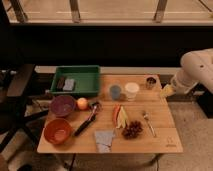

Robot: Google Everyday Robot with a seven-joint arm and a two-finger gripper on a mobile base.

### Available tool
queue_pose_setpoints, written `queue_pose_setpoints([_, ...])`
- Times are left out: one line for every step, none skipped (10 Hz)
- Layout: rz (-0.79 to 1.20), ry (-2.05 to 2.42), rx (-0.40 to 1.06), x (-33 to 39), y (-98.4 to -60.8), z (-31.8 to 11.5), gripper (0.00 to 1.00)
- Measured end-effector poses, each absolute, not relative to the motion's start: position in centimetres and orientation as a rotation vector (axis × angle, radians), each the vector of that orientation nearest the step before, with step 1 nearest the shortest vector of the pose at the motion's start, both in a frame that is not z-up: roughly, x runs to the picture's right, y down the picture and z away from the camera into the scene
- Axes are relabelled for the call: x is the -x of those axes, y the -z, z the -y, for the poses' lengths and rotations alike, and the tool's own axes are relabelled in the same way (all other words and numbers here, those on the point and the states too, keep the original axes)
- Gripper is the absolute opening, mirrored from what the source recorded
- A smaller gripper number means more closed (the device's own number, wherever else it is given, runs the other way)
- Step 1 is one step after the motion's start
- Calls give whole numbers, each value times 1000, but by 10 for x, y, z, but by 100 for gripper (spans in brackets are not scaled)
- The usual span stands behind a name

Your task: Place fork in red bowl

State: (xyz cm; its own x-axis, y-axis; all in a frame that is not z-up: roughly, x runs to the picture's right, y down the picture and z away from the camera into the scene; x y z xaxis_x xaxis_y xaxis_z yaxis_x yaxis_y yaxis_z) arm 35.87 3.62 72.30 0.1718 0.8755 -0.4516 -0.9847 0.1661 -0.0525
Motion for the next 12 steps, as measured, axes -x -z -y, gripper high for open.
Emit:
queue_pose_setpoints([-356,-1369,363,-356,-728,-42,80])
queue_pose_setpoints([-365,-1389,355,-353,-736,-51,80])
queue_pose_setpoints([-378,-1417,353,-352,-743,-57,80])
queue_pose_setpoints([-391,-1441,355,-352,-747,-61,80])
queue_pose_setpoints([-399,-1458,358,-350,-751,-63,80])
queue_pose_setpoints([-407,-1464,368,-347,-756,-66,80])
queue_pose_setpoints([-410,-1468,381,-343,-763,-67,80])
queue_pose_setpoints([-411,-1478,398,-338,-770,-67,80])
queue_pose_setpoints([-410,-1492,421,-332,-779,-68,80])
queue_pose_setpoints([-409,-1503,446,-327,-786,-70,80])
queue_pose_setpoints([-408,-1511,468,-322,-792,-72,80])
queue_pose_setpoints([-412,-1508,489,-317,-796,-75,80])
